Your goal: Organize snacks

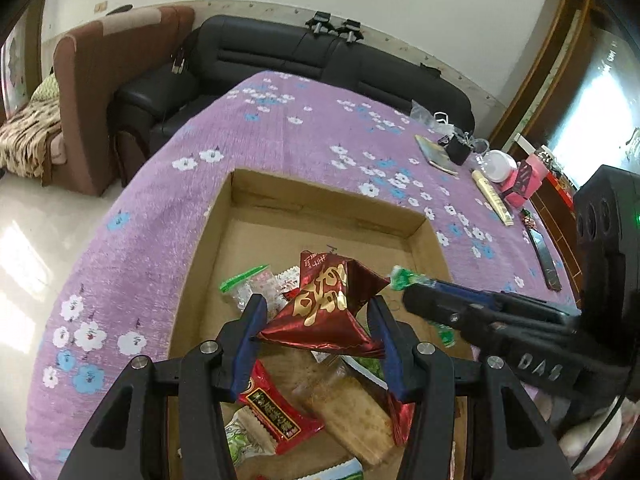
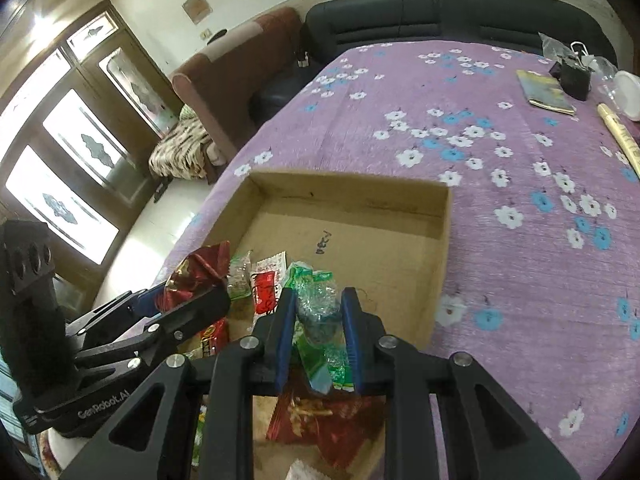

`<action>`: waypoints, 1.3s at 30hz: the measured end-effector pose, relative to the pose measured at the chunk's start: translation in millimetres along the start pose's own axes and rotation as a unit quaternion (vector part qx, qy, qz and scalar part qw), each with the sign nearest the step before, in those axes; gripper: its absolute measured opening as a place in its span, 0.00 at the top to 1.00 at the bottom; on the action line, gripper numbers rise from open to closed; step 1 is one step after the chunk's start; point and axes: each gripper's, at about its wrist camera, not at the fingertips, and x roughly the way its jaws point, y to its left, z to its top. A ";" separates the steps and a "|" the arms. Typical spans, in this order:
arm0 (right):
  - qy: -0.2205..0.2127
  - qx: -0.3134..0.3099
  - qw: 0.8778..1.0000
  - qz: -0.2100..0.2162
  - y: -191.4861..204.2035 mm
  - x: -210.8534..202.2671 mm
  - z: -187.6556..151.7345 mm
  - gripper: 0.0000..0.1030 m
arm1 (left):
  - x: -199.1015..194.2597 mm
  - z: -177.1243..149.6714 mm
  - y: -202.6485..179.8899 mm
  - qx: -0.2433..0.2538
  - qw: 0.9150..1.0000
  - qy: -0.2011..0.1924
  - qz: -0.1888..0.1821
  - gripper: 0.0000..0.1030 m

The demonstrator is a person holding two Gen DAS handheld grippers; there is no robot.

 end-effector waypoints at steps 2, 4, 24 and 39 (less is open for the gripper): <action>0.002 -0.007 1.000 -0.011 4.4 6.5 -1.2 0.78 | 3.1 -0.4 -0.3 -0.002 1.000 0.004 -0.002 0.47; 0.003 -0.007 1.000 -0.020 5.5 11.8 -1.7 0.78 | 4.5 -0.3 0.8 -0.005 1.000 0.004 -0.001 0.47; 0.002 0.019 0.999 -0.034 -9.2 18.3 -6.1 0.77 | -4.9 -3.5 -8.9 0.007 1.000 -0.014 0.009 0.39; -0.062 0.019 0.997 -0.033 -14.0 -42.9 -28.2 0.60 | -72.6 -28.9 -29.4 0.012 0.990 -0.118 0.075 0.18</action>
